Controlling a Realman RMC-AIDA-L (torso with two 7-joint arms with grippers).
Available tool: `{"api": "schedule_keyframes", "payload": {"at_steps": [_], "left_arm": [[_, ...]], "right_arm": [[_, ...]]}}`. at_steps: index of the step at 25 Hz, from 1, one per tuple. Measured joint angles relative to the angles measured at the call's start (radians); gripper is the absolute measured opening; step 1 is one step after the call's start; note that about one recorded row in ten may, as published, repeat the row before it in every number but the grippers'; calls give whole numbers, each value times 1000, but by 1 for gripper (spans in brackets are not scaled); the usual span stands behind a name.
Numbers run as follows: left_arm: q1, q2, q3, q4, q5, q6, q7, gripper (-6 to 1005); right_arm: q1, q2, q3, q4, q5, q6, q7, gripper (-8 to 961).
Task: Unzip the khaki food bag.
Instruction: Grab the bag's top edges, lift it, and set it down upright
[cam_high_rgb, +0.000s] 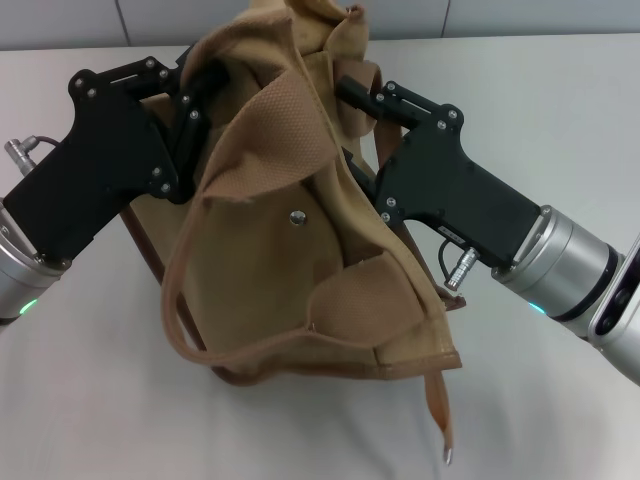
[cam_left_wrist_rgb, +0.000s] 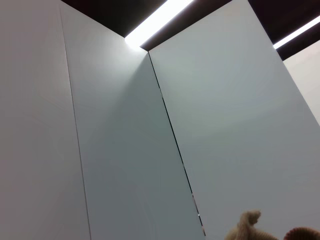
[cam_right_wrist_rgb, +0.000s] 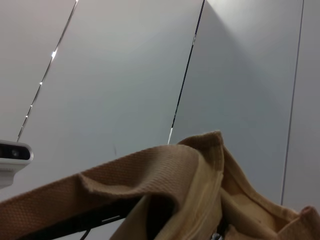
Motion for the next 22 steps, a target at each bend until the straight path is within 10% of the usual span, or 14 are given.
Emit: {"api": "schedule_keyframes", "payload": {"at_steps": [22], "left_arm": [[-13, 0, 5, 0, 2, 0, 0, 90]], "right_arm": [[1, 0, 41, 77, -14, 22, -126, 4]]}}
